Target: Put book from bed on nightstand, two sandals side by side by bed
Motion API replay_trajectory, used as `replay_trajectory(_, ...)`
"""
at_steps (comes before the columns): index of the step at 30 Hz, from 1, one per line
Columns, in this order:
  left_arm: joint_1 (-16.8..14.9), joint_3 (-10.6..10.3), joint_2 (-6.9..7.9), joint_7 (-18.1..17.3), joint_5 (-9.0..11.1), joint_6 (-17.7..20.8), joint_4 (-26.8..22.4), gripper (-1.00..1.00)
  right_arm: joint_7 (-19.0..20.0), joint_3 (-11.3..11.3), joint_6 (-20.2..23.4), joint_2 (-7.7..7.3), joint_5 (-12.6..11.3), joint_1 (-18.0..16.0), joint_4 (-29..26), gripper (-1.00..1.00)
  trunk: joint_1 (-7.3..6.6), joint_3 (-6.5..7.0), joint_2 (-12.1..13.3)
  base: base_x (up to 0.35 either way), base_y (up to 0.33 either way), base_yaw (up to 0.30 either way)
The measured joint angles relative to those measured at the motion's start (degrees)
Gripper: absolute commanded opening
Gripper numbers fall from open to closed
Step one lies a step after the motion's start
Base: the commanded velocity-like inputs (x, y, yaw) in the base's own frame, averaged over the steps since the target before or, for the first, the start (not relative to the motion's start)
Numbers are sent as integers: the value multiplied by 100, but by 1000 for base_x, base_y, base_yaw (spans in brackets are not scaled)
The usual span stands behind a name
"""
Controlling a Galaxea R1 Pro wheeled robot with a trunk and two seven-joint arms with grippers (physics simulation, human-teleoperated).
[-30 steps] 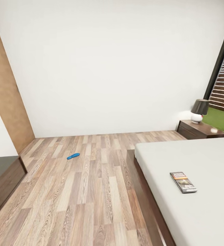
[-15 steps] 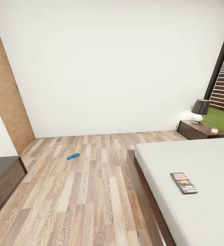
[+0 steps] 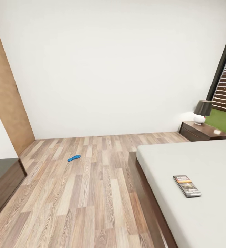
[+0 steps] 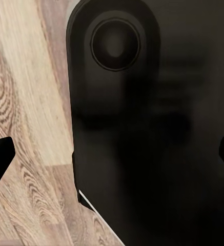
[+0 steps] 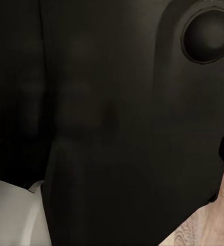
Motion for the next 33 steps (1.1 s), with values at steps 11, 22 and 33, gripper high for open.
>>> replay_trajectory(11, -1, -1, 0, 0, 0, 0, 0, 100, 0, -1, 0, 0, 2, 1, 1, 100, 0, 0, 0, 37, 9, 0)
replay_trajectory(22, 0, -2, 0, 0, 0, 0, 0, 100, 0, -1, 0, 0, 6, 1, 1, 100, 0, 0, 0, 120, 34, 0)
replay_trajectory(33, 0, -1, 0, 0, 0, 0, 0, 100, 0, 4, 0, 1, 8, 1, 1, 100, 0, 0, 0, 96, 7, 0)
